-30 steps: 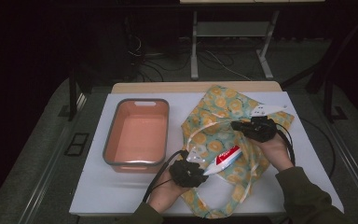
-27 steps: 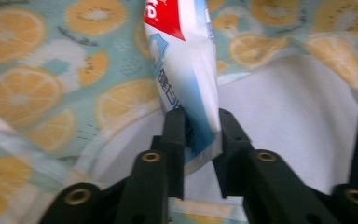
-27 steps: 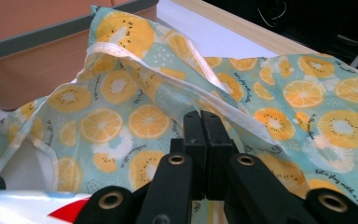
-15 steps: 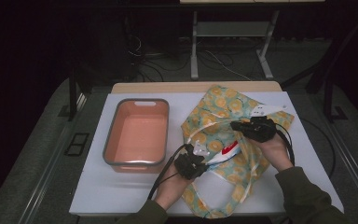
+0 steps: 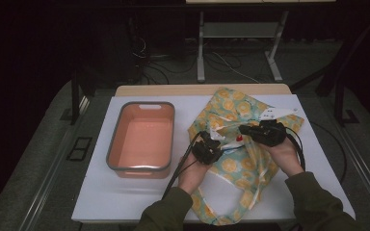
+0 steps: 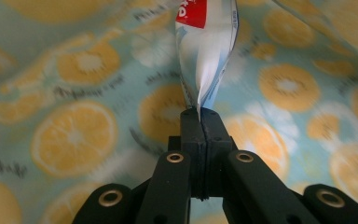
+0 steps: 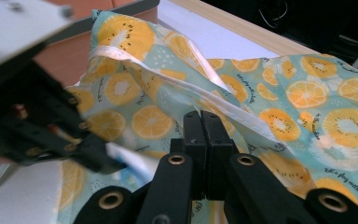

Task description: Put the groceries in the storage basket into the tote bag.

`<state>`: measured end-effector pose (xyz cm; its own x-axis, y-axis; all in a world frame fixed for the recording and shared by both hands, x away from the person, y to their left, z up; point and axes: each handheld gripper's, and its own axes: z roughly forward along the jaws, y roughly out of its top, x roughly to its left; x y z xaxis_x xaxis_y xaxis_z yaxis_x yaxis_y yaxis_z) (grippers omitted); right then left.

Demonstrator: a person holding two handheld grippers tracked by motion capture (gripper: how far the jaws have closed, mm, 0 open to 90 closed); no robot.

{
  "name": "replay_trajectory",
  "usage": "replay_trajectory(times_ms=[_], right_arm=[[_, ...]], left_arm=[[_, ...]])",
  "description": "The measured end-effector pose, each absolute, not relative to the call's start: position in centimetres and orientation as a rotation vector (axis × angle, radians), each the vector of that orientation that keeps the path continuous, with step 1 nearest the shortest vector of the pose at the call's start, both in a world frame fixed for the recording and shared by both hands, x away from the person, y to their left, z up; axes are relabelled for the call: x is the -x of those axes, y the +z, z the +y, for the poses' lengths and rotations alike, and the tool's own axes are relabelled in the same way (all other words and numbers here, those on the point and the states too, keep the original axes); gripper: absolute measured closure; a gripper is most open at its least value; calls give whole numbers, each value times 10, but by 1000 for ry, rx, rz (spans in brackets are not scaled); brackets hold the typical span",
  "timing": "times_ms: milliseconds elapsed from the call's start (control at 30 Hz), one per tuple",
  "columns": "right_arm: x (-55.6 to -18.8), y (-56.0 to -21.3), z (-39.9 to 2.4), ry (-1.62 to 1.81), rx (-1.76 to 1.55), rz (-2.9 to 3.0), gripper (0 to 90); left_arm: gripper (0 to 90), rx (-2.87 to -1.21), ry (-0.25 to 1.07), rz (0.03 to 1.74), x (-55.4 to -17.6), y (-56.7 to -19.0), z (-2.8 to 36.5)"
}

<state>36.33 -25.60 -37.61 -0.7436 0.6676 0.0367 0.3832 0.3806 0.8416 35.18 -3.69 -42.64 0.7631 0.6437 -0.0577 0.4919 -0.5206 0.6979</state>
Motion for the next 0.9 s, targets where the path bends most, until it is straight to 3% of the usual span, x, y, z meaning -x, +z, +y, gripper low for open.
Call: replay_trajectory(times_ms=[333, 633, 900], right_arm=[[-363, -376, -257, 1303, -923, 2337, 896], [-362, -376, -257, 1308, -922, 2343, 897], [-349, -379, -253, 1312, -897, 2412, 896]], left_arm=[[875, -2220, 279, 854, -365, -430, -46], [664, -2139, 262, 811, -334, -408, -20], [551, -2165, 178, 746, -294, -411, 4]])
